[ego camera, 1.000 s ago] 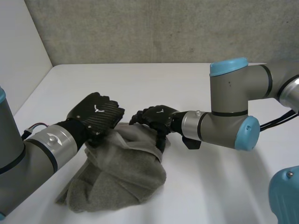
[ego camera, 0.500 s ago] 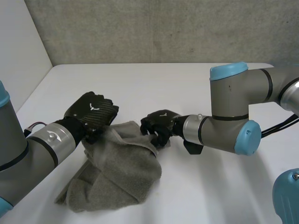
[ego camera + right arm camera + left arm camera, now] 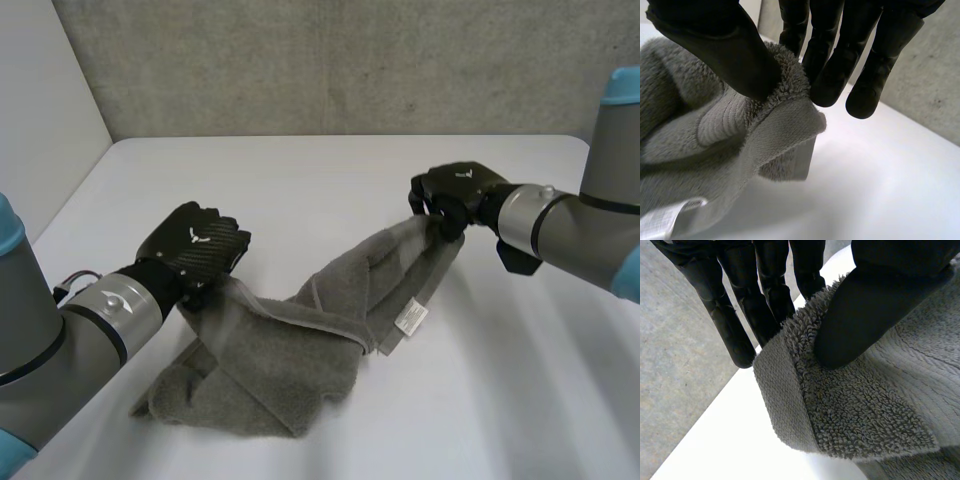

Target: Fold the towel.

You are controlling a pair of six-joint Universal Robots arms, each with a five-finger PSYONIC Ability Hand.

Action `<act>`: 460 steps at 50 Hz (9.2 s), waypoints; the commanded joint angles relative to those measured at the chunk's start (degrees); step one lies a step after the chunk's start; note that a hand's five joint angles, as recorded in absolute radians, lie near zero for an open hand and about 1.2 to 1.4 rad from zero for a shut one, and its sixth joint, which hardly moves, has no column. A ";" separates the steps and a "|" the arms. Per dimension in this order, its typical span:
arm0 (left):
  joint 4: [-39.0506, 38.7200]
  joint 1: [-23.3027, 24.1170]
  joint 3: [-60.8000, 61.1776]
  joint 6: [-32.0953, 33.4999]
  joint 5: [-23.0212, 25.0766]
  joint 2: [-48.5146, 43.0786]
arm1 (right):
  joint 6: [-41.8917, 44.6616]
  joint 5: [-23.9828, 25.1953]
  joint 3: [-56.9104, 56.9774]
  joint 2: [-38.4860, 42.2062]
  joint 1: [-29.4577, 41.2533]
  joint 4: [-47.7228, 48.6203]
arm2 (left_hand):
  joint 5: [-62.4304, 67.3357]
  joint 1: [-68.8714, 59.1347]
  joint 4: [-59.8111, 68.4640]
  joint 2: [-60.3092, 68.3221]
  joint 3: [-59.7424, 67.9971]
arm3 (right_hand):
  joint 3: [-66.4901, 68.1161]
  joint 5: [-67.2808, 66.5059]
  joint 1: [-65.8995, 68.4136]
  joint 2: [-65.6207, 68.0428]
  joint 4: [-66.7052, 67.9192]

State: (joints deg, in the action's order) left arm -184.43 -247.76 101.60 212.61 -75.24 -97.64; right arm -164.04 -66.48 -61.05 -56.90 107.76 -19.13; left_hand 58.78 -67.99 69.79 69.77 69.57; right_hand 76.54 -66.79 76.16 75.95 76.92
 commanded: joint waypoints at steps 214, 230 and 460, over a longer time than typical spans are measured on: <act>-4.19 -14.50 -6.05 -25.47 -2.20 13.60 | 4.94 2.05 -4.86 -27.98 -13.36 0.32 | 11.22 -12.01 10.21 10.23 10.43 | 3.46 -3.21 3.84 4.05 3.08; 12.58 -13.89 -21.25 -28.65 -2.55 18.63 | 21.47 0.56 1.19 -39.34 -13.89 -12.23 | 11.22 -12.01 10.21 10.23 10.43 | 3.46 -3.21 3.84 4.05 3.08; -1.20 -13.54 -23.79 -17.05 0.35 -25.39 | 33.70 -4.89 4.08 6.79 -15.48 -3.29 | 11.22 -12.01 10.21 10.23 10.43 | 3.46 -3.21 3.84 4.05 3.08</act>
State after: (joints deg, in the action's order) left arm -185.86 -262.44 86.87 197.50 -74.81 -114.72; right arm -126.25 -71.04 -65.33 -56.67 90.23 -24.44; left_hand 58.74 -67.99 69.82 69.84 69.76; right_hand 76.65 -67.25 76.76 76.09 77.05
